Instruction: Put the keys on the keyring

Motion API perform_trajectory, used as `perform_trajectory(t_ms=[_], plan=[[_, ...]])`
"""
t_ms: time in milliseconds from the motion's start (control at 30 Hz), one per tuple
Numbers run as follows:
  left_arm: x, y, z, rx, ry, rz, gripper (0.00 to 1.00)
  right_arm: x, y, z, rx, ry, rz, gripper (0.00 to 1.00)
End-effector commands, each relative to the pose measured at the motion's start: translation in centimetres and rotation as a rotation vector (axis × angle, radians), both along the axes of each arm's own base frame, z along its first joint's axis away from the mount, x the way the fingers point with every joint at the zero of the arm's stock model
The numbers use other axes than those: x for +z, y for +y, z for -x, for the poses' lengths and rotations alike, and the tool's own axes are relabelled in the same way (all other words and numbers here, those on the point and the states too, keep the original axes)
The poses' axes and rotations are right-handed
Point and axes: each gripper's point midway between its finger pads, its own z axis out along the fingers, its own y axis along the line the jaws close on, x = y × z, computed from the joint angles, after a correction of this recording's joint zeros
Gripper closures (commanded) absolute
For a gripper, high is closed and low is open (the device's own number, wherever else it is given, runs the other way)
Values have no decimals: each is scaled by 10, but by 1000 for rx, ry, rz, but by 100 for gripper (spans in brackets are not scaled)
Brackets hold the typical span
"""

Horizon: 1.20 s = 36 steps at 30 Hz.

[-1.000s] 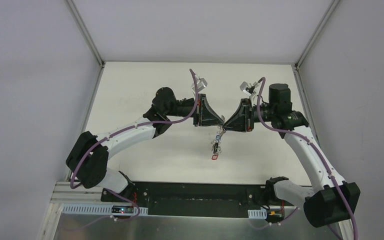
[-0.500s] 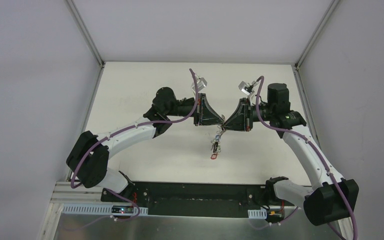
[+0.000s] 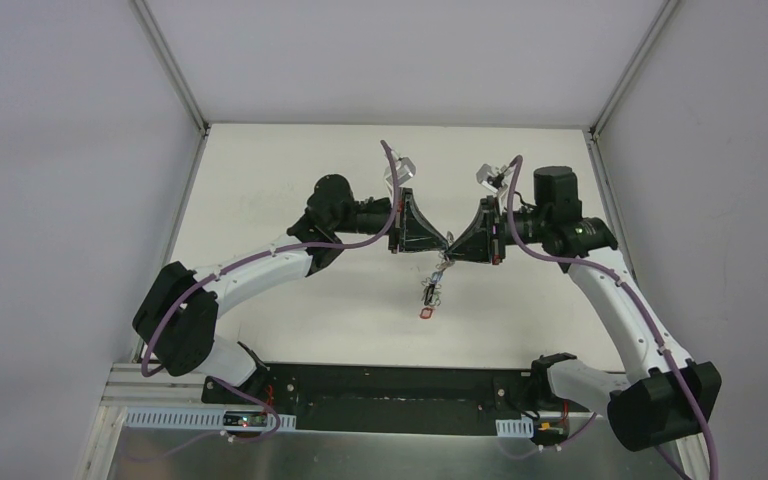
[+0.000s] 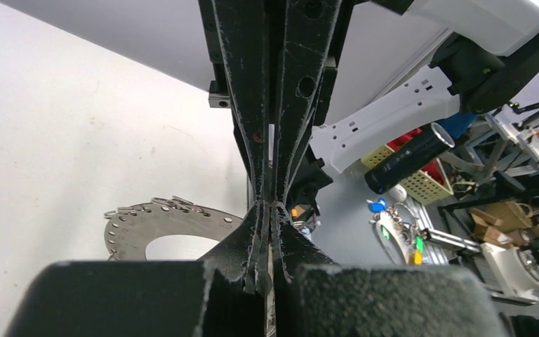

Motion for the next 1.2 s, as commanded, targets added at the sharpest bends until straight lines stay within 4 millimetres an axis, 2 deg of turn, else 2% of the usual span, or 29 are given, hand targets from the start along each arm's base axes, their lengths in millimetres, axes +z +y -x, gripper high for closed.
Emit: perform_trajectory(t_ms=[0,167,367,767,900,1167], plan=[[20,11,5,-14,-154,36,98,6,-7,4,-6,-161,105,100],[17,17,4,-14,-211,-56,75,-3,-10,8,20,-204,275,100],[3,22,0,-7,-253,-154,62,-7,-14,7,29,-234,408,100],[-5,8,-2,-46,-299,-167,60,-15,-15,10,69,-210,533,100],[-13,2,0,-66,-304,-184,59,-17,-15,10,76,-204,562,100],[-28,-3,2,-87,-302,-184,56,-10,-21,7,78,-220,629,100]])
